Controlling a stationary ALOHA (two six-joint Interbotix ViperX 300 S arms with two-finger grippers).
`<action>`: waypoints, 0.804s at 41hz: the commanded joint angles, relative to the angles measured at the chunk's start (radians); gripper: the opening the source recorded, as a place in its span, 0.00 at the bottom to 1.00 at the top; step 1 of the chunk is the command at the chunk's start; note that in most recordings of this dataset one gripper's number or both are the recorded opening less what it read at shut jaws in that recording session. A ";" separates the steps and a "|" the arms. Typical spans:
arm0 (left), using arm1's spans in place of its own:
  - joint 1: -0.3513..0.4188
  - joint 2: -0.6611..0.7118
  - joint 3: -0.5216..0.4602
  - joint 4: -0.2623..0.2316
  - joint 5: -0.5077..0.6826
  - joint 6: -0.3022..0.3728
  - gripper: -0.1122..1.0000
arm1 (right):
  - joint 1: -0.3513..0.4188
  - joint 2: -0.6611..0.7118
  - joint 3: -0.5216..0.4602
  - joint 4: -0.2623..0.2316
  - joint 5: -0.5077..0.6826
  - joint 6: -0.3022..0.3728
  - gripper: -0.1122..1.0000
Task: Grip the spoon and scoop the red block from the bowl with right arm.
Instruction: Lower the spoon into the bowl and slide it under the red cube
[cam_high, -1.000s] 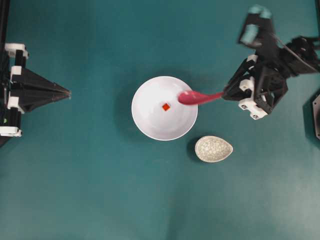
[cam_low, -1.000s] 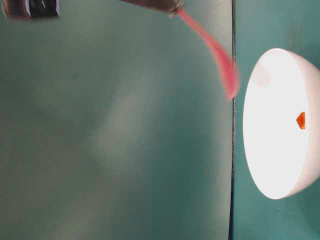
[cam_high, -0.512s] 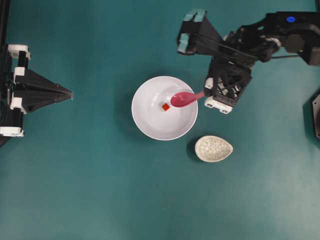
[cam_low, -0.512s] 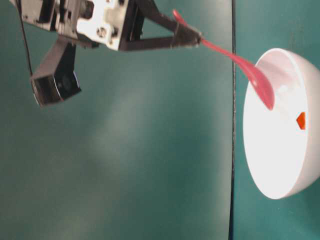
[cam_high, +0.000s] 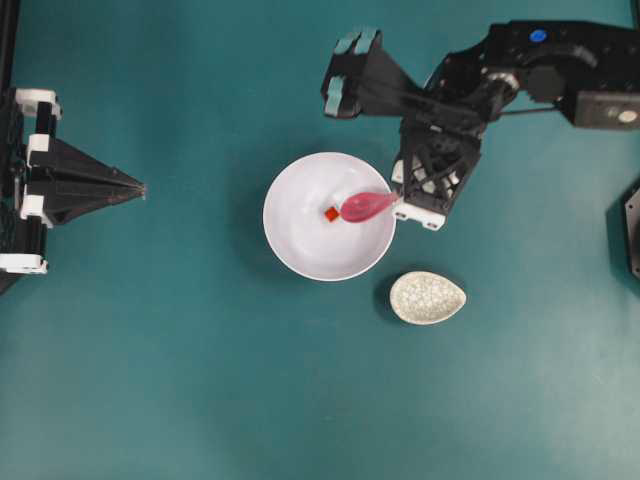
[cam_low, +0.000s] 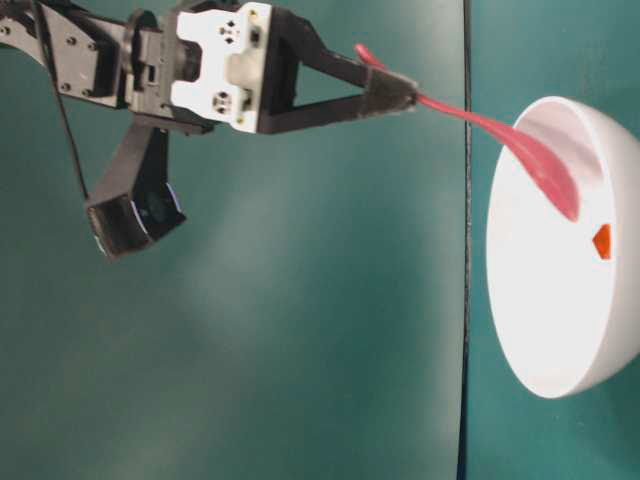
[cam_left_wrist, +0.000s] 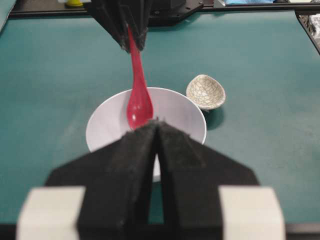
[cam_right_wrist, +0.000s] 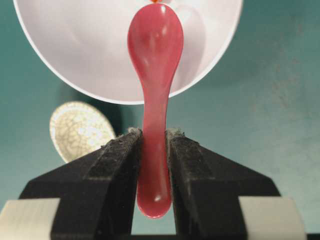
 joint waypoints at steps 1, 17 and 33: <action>-0.002 0.002 -0.018 0.002 -0.008 0.002 0.10 | 0.011 -0.002 -0.031 0.002 -0.002 0.002 0.32; -0.002 0.000 -0.018 0.002 -0.008 0.002 0.10 | 0.018 0.052 -0.038 0.000 -0.069 -0.002 0.32; -0.002 0.000 -0.018 0.002 0.003 0.002 0.10 | 0.021 0.081 -0.063 0.009 -0.161 0.000 0.32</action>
